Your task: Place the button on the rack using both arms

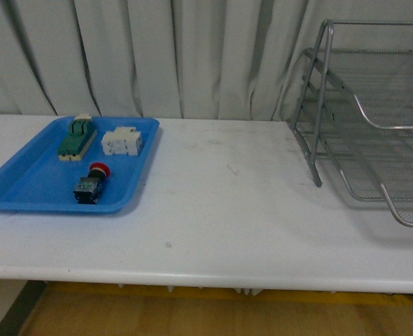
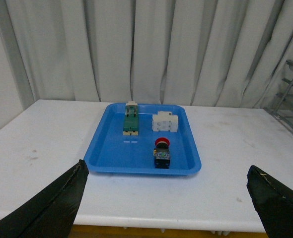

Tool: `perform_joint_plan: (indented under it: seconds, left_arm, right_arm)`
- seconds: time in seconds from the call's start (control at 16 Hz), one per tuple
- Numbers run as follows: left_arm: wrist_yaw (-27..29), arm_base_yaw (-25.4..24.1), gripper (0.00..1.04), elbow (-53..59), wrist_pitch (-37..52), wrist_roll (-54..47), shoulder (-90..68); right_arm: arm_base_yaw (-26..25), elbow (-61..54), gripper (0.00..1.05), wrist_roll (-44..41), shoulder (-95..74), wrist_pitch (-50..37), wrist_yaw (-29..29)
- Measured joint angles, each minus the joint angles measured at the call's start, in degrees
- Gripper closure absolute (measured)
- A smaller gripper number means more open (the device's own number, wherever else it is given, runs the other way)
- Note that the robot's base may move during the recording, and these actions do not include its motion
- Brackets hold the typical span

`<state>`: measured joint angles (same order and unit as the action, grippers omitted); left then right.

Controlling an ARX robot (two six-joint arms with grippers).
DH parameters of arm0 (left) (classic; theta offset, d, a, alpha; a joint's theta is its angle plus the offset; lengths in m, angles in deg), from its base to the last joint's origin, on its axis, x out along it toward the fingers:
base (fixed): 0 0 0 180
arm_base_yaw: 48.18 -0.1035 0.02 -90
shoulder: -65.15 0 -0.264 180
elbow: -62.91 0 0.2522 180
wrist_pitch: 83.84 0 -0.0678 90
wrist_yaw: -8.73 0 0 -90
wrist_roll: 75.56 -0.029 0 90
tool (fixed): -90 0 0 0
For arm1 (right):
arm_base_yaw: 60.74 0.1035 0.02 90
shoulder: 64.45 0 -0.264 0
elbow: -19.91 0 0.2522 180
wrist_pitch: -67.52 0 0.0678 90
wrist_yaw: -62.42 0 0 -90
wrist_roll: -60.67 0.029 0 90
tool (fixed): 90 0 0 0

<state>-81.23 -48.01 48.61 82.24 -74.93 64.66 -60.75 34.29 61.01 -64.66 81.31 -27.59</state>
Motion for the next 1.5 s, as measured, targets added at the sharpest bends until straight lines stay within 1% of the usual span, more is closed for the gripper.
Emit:
perform_joint_plan:
  seconds: [0.25, 0.31, 0.44, 0.56, 0.75, 0.81, 0.88, 1.19, 1.25, 1.31, 1.38, 1.44, 1.5]
  left_arm:
    - [0.0, 0.0, 0.07, 0.0, 0.0, 0.0, 0.0]
    - [0.0, 0.0, 0.07, 0.0, 0.0, 0.0, 0.0]
    - [0.0, 0.0, 0.07, 0.0, 0.0, 0.0, 0.0]
    - [0.0, 0.0, 0.07, 0.0, 0.0, 0.0, 0.0]
    - [0.0, 0.0, 0.07, 0.0, 0.0, 0.0, 0.0]
    - [0.0, 0.0, 0.07, 0.0, 0.0, 0.0, 0.0]
    - [0.0, 0.0, 0.07, 0.0, 0.0, 0.0, 0.0]
    - [0.0, 0.0, 0.07, 0.0, 0.0, 0.0, 0.0]
    - [-0.7, -0.2, 0.07, -2.6, -8.2, 2.3, -1.8]
    - [-0.8, 0.1, 0.07, -6.8, -15.4, 5.8, -9.0]
    - [-1.6, 0.1, 0.07, -11.0, -17.7, 9.6, -15.4]
    - [-2.2, -0.3, 0.07, -13.3, -15.2, 11.0, -19.2]
    - [-2.9, -1.2, 0.07, -16.0, -10.7, 11.1, -23.8]
  right_arm:
    - [0.0, 0.0, 1.03, -0.1, 0.0, 0.2, 0.0]
    - [0.0, 0.0, 0.93, -0.1, 0.0, 0.2, 0.0]
    - [0.0, 0.0, 0.65, -0.1, 0.0, 0.2, 0.0]
    - [0.0, 0.0, 0.45, -0.1, 0.0, 0.2, 0.0]
    - [0.0, 0.0, 0.09, -0.1, 0.0, 0.2, 0.0]
    - [0.0, 0.0, 0.05, -0.1, 0.0, 0.2, 0.0]
    - [0.0, 0.0, 0.07, -0.1, 0.0, 0.2, 0.0]
    - [0.0, 0.0, 0.06, -0.1, 0.0, 0.2, 0.0]
    - [0.0, 0.0, 0.06, -0.1, 0.0, 0.2, 0.0]
    - [0.0, 0.0, 0.06, -0.1, 0.0, 0.1, 0.0]
    - [0.0, 0.0, 0.06, -0.1, 0.0, 0.2, 0.0]
    - [0.0, 0.0, 0.06, -0.1, 0.0, 0.2, 0.0]
    - [0.0, 0.0, 0.06, -0.1, 0.0, 0.2, 0.0]
